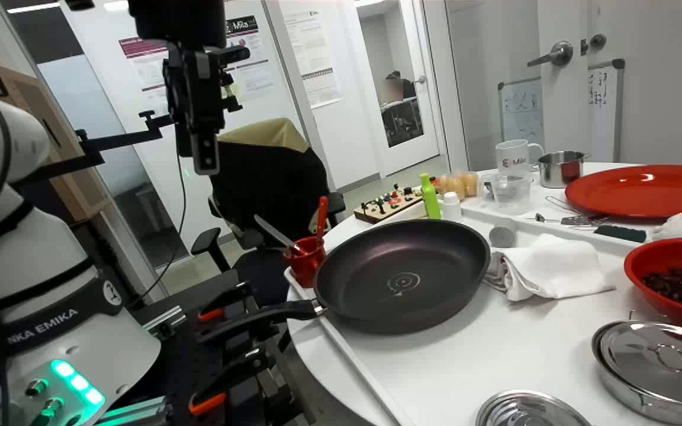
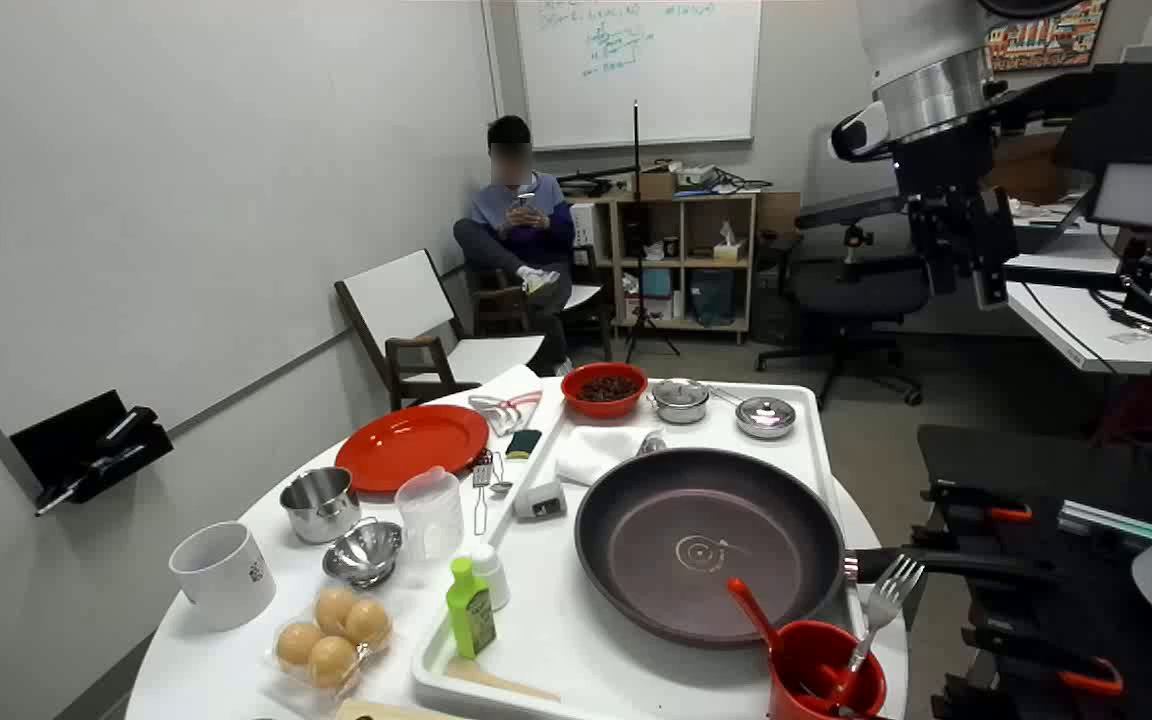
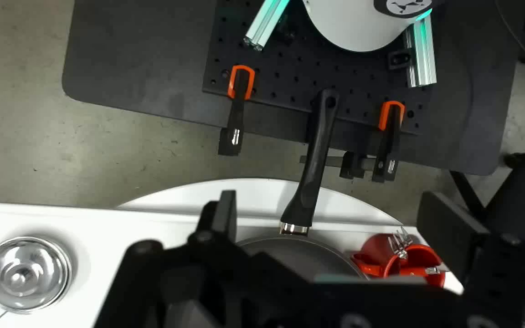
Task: Pick up the towel from the table, wipe the pan and put the towel back on the table.
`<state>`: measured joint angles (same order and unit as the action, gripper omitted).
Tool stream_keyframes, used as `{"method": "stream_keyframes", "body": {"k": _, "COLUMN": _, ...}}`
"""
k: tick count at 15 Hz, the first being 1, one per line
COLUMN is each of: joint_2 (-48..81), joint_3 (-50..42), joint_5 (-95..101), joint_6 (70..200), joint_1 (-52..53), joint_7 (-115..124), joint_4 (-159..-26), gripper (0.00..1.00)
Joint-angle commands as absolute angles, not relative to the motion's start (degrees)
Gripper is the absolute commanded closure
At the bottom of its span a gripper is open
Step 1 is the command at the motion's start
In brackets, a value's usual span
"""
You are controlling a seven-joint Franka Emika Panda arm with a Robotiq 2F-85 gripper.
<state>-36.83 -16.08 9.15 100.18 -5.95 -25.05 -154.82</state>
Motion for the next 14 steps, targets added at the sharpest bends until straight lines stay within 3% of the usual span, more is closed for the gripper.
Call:
{"method": "stream_keyframes", "body": {"k": 1, "joint_2": -36.8, "joint_3": -15.7, "joint_5": 9.0, "joint_6": 100.1, "joint_1": -6.3, "joint_7": -25.2, "joint_4": -154.7, "gripper": 0.00}}
{"method": "stream_keyframes", "body": {"k": 14, "joint_2": -14.9, "joint_3": -16.2, "joint_5": -7.4, "joint_6": 125.3, "joint_1": -3.8, "joint_7": -22.1, "joint_4": -141.9, "gripper": 0.00}}
